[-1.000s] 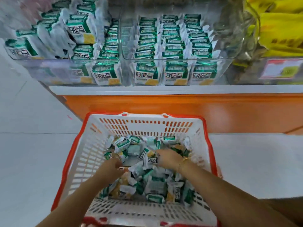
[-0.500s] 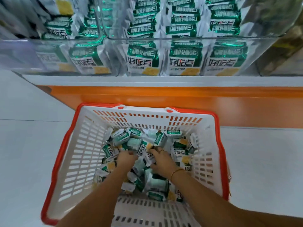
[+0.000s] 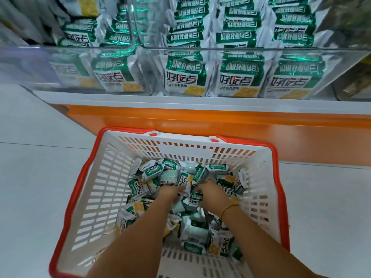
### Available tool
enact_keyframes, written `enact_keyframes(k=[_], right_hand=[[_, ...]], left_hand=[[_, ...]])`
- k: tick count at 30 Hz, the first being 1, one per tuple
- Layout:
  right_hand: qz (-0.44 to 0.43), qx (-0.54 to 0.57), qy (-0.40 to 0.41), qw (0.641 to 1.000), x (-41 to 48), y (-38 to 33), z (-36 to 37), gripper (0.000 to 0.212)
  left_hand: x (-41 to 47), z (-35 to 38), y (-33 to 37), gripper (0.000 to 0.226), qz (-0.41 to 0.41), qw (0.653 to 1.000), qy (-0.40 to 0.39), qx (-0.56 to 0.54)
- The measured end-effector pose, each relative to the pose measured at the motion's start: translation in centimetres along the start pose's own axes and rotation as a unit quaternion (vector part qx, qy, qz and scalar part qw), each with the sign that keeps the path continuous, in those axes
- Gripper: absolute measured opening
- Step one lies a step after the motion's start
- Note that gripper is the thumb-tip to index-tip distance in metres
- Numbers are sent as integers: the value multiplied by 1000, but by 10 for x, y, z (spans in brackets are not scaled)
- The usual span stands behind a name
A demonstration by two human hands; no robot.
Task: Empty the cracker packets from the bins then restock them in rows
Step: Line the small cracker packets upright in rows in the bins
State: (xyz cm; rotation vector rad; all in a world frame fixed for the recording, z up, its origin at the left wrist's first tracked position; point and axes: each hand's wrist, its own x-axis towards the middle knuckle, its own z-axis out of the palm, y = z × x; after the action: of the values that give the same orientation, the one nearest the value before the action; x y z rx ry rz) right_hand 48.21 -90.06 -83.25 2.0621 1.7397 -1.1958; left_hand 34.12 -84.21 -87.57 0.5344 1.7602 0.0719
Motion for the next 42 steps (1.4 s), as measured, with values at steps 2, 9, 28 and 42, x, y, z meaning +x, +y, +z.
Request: enact_keyframes(k=[2, 9, 28, 42], right_hand=[[-13, 22, -8, 1000, -4, -3, -14, 40], [-21, 51, 28, 998, -28, -1, -74, 8], [-264, 330, 69, 904, -157, -81, -181, 35], [-306, 374, 97, 870, -219, -144, -227, 52]], left_hand=[[-8, -2, 1, 23, 2, 999, -14, -43], [-38, -26, -7, 16, 37, 985, -52, -161], [-269, -141, 79, 33, 316, 915, -252, -12], [-354, -179, 112, 29, 518, 832, -151, 132]])
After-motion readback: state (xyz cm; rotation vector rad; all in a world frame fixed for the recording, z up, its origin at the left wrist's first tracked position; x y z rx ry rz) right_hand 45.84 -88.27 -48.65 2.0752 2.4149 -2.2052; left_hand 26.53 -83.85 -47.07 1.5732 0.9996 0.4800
